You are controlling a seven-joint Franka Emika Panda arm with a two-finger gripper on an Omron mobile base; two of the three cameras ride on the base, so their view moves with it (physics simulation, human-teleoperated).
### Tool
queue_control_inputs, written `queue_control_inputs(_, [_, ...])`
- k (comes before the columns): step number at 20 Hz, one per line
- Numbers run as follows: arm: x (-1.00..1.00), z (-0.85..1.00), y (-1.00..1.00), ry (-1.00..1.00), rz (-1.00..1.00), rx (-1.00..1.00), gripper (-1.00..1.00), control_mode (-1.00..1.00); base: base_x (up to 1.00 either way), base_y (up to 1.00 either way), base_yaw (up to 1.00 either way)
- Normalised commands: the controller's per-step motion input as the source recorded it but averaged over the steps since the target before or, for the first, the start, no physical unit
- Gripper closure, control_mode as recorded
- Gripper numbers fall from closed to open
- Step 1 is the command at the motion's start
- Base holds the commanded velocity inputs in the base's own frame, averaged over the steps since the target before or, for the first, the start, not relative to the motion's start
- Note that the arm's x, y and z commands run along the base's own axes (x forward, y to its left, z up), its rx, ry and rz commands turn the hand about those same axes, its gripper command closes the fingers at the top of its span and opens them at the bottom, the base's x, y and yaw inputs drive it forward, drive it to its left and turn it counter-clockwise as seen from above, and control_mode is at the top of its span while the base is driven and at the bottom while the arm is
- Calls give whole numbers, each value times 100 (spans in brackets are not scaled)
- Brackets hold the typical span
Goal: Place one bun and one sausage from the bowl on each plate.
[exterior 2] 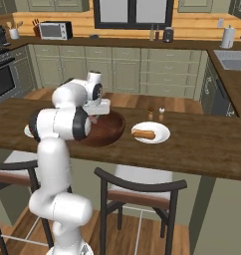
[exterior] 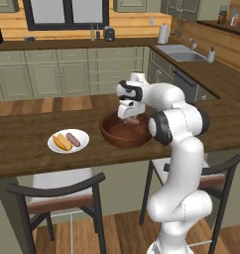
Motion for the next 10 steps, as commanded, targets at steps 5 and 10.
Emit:
queue_control_inputs(5, [-5, 61, -100, -38, -24, 0, 100, -100, 0, 0, 0])
queue_control_inputs(10, [0, 65, -100, -31, -29, 1, 100, -100, 0, 0, 0])
